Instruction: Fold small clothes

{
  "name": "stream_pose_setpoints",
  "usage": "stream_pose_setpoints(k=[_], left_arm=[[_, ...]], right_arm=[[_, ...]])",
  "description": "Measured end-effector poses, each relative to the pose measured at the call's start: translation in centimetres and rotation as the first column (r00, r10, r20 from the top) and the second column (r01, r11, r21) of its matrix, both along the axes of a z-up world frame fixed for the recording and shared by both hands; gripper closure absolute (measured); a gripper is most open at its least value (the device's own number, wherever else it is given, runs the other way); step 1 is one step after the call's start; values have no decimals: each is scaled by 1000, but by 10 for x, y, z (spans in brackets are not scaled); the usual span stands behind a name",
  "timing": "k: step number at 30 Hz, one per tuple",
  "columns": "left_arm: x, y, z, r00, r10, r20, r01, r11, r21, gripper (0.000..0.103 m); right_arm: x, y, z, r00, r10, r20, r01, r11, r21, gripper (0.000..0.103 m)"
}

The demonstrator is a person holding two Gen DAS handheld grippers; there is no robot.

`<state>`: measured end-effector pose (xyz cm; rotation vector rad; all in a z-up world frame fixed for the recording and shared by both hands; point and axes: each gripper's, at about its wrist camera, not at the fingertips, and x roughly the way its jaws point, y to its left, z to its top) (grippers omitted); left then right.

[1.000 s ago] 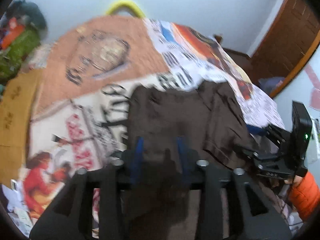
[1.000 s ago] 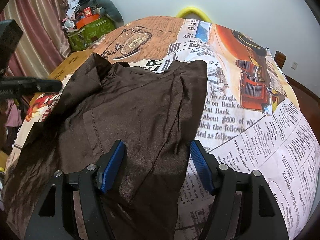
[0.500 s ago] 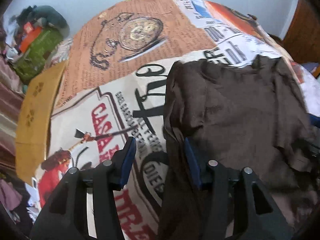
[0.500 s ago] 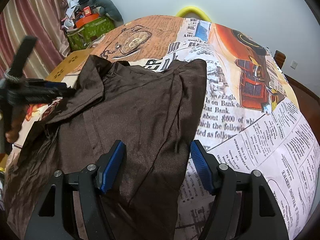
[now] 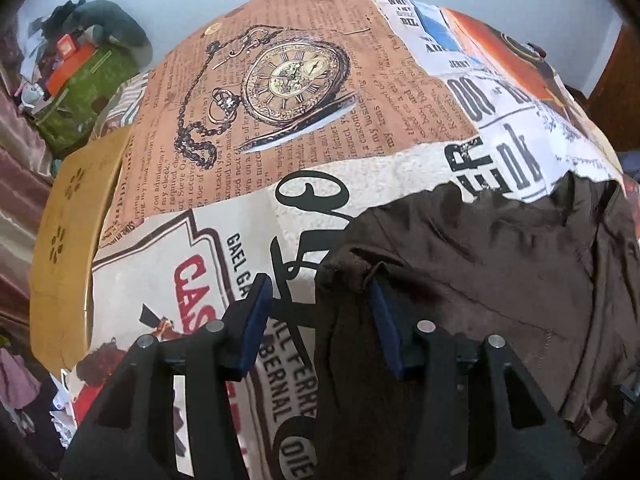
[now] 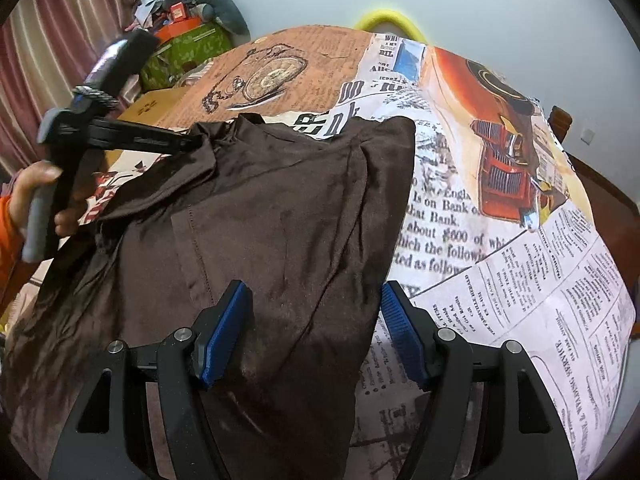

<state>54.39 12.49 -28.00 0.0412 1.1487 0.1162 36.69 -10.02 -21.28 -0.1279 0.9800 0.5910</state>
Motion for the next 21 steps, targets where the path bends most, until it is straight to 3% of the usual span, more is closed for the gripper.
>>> stream_pose_setpoints(k=[5, 8, 11, 15, 21], left_arm=[[-27, 7, 38, 996, -32, 84, 38, 997, -61, 53], [-49, 8, 50, 993, -54, 109, 64, 993, -96, 45], [-64, 4, 42, 994, -84, 76, 89, 994, -66, 44], [-83, -2, 16, 993, -119, 2, 119, 993, -2, 44], [-121, 0, 14, 991, -131, 15, 131, 991, 12, 40]], right_arm=[[17, -2, 21, 999, -22, 35, 20, 998, 59, 38], [33, 2, 24, 1000, -22, -12, 24, 989, 143, 38], [49, 10, 13, 997, -22, -76, 36, 982, 185, 38], [53, 18, -8, 991, -54, -123, 70, 989, 128, 38], [14, 16, 0, 1000, 9, -19, -9, 1000, 8, 38]])
